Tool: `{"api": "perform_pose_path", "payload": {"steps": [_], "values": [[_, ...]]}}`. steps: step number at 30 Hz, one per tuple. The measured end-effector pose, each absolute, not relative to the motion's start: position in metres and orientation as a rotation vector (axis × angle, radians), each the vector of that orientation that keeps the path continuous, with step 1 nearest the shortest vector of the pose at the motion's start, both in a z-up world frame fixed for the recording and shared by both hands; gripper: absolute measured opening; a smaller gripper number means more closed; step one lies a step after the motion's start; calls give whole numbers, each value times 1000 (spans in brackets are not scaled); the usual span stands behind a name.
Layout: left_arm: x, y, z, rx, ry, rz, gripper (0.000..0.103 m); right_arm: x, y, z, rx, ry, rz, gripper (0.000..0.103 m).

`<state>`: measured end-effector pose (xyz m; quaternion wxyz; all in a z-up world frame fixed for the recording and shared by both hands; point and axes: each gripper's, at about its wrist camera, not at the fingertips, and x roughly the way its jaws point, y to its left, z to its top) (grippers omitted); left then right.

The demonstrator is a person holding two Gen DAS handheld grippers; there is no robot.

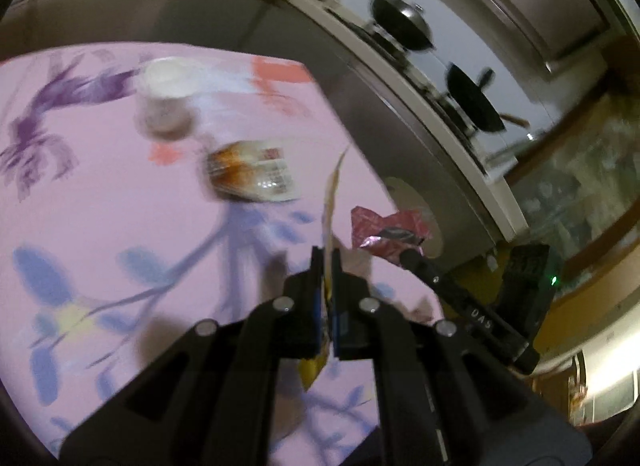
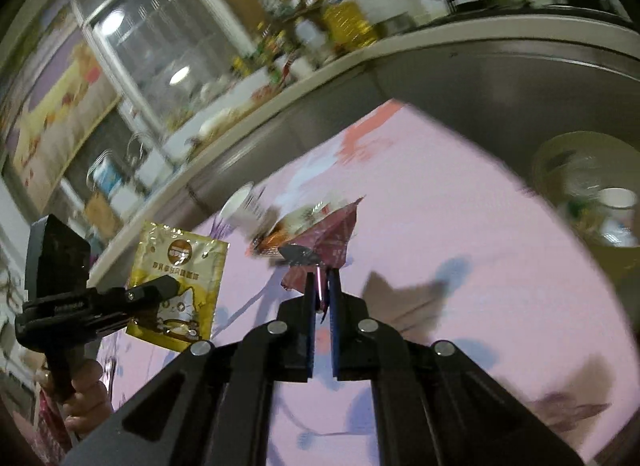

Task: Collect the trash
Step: 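Carry the yellow pouch and red wrapper to the bin and release both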

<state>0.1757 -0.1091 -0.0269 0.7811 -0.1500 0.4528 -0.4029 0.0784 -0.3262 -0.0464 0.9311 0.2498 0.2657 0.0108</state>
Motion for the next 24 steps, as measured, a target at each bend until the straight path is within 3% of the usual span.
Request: {"api": "perform_pose_path", "payload": {"steps": [11,22,23,24], "values": [[198,-354,27,-90,947,-1162,3,18,-495,-25,603,344,-272,4],[223,-517,-28,68,1041,-1189,3,38,-594,-87,717,450,-344,4],[227,-526,-37,78,1061,-1176,4,41,-596,-93,745,456,-328,4],[232,-533,-46,93,1089,-1159,12,45,-601,-99,775,461,-315,5]]}}
